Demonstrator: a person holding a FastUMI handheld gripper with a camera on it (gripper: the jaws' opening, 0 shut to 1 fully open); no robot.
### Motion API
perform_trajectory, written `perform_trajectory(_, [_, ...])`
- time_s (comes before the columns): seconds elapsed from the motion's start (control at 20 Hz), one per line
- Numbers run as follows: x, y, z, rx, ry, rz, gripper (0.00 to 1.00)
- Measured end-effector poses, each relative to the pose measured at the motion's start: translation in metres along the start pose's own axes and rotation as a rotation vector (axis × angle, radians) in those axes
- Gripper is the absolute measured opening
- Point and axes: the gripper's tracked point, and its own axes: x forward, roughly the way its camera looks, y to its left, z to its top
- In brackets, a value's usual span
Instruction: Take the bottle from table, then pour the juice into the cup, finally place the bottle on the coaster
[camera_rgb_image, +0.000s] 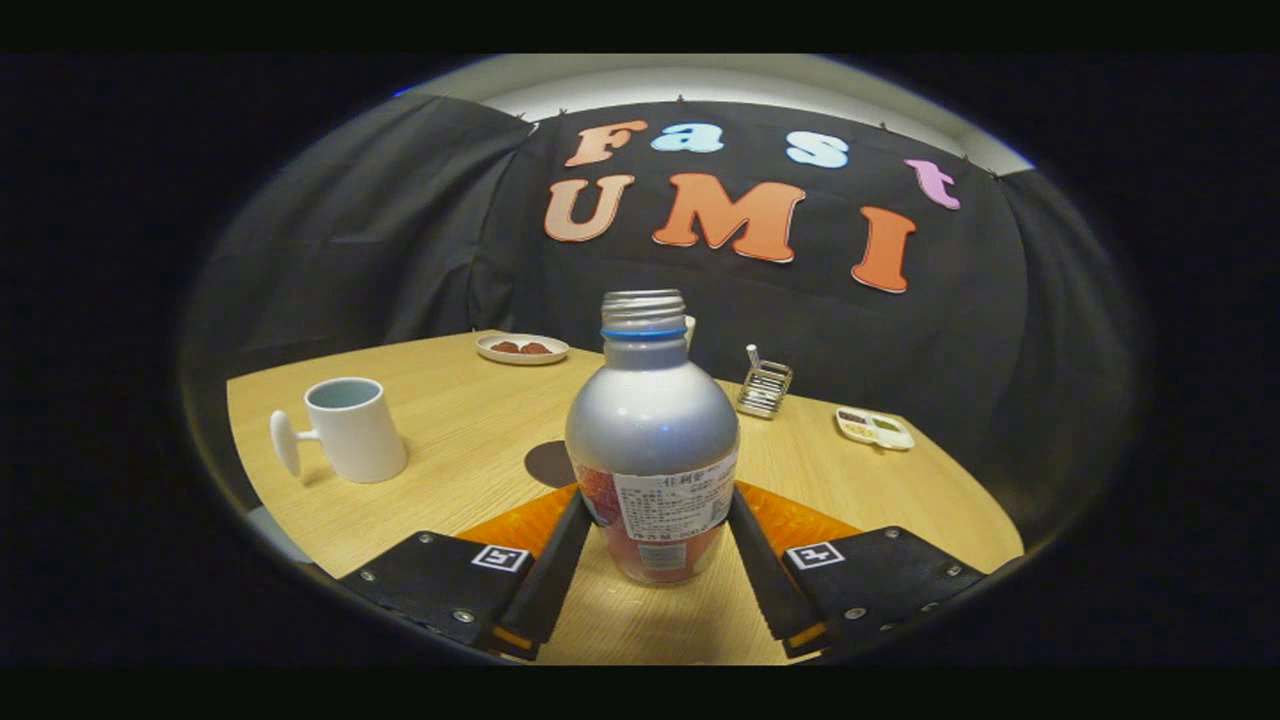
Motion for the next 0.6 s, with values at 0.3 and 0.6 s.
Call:
perform_trajectory(0.3, [0.009, 0.01, 0.022, -0.222, -0.017, -0.063, 0.77])
perform_trajectory(0.6, [0.014, 0.027, 0.046, -0.472, -0.069, -0.116, 0.77])
